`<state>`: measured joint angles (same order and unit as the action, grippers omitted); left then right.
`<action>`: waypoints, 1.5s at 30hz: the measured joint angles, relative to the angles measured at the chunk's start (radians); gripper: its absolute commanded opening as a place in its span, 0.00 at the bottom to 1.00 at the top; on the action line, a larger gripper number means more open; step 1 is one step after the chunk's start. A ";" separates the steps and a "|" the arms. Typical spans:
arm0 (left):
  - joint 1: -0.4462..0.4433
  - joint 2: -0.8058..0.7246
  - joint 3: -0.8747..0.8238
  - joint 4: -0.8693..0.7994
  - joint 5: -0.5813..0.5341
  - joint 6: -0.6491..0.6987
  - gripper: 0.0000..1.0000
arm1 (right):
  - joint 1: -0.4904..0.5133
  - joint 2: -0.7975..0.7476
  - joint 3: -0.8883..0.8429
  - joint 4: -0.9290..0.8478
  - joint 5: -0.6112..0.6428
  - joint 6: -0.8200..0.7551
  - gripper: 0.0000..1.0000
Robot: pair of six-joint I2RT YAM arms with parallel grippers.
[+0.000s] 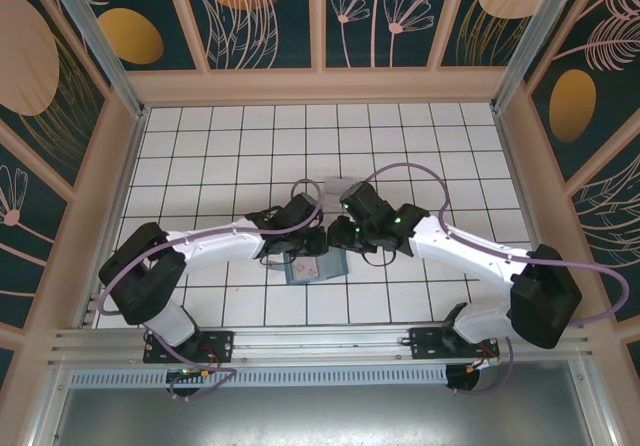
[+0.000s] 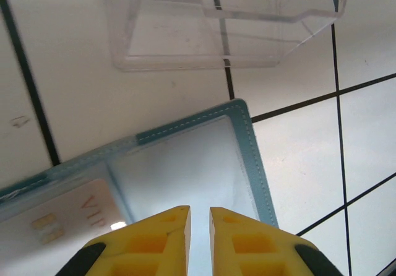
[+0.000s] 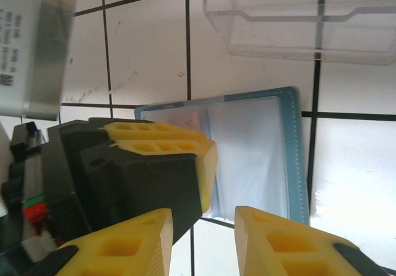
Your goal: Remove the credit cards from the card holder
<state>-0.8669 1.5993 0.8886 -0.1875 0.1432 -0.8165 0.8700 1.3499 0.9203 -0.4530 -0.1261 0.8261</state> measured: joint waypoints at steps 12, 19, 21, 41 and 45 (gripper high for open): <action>0.093 -0.177 -0.181 -0.028 -0.036 -0.005 0.16 | 0.000 0.133 -0.001 0.097 -0.090 -0.005 0.29; 0.097 -0.227 -0.251 -0.057 -0.052 -0.020 0.18 | -0.001 0.204 -0.013 0.169 -0.157 -0.013 0.28; 0.097 -0.234 -0.260 -0.060 -0.056 -0.023 0.18 | -0.001 0.219 -0.013 0.179 -0.167 -0.017 0.28; 0.097 -0.250 -0.300 -0.054 -0.074 -0.035 0.19 | -0.016 0.254 -0.013 0.190 -0.209 -0.071 0.26; 0.097 -0.250 -0.314 -0.049 -0.074 -0.043 0.19 | -0.023 0.267 -0.013 0.206 -0.236 -0.091 0.26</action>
<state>-0.7700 1.3491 0.5743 -0.2367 0.0696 -0.8597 0.8474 1.6165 0.9077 -0.2466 -0.3618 0.7353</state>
